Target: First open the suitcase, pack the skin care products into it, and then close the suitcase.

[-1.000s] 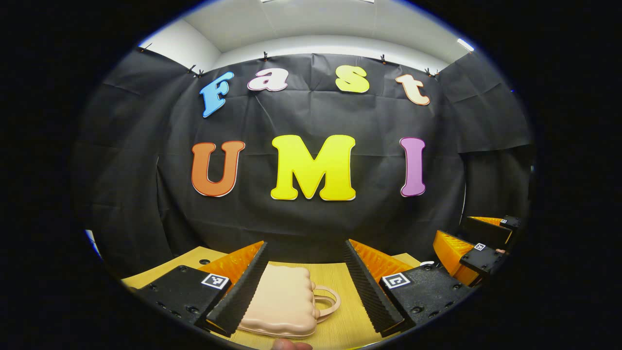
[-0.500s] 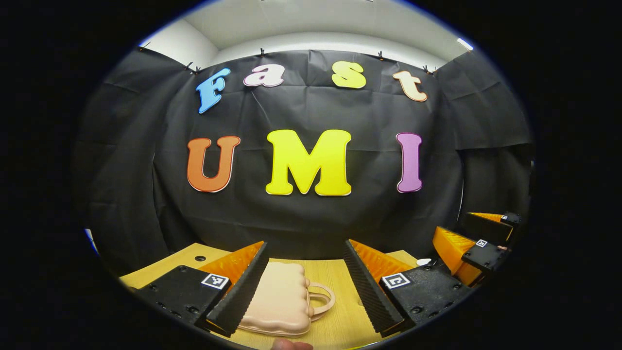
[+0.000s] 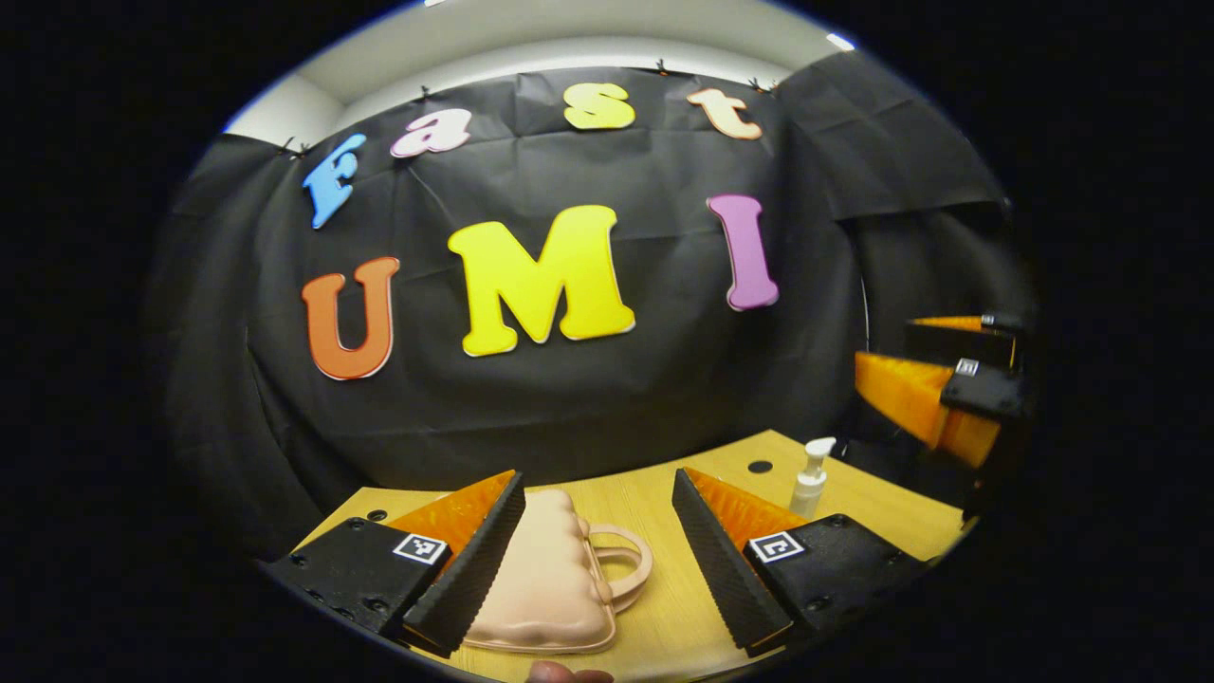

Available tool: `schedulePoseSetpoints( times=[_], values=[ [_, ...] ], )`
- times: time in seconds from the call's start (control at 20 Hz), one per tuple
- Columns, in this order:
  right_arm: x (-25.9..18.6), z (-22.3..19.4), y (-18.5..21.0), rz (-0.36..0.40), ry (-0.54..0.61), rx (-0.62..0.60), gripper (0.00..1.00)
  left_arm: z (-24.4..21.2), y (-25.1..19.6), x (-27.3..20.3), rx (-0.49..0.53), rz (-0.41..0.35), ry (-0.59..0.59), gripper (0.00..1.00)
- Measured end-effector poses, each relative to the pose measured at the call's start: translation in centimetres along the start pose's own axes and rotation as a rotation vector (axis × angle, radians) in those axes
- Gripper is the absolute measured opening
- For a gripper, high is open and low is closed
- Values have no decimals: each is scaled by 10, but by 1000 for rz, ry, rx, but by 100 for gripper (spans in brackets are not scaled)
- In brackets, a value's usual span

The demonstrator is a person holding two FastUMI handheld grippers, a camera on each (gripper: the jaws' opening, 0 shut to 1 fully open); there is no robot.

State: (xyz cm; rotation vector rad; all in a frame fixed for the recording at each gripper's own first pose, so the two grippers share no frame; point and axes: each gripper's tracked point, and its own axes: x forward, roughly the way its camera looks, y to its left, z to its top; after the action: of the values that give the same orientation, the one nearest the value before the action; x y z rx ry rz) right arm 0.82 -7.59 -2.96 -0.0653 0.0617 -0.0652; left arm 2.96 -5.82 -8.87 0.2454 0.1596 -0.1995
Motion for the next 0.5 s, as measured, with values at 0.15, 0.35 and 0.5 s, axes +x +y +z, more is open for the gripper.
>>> schedulePoseSetpoints(
  times=[0.15,0.35,0.5],
  values=[
    [-4,-16,-29,-48,40,-15,79,-41,-13,19,146,-34,102,100],
    [-11,-26,-68,-123,64,-20,79,-102,-22,47,428,-75,258,99],
    [-17,-31,-89,-169,79,-20,79,-135,-23,70,568,-89,356,98]
  ],
)
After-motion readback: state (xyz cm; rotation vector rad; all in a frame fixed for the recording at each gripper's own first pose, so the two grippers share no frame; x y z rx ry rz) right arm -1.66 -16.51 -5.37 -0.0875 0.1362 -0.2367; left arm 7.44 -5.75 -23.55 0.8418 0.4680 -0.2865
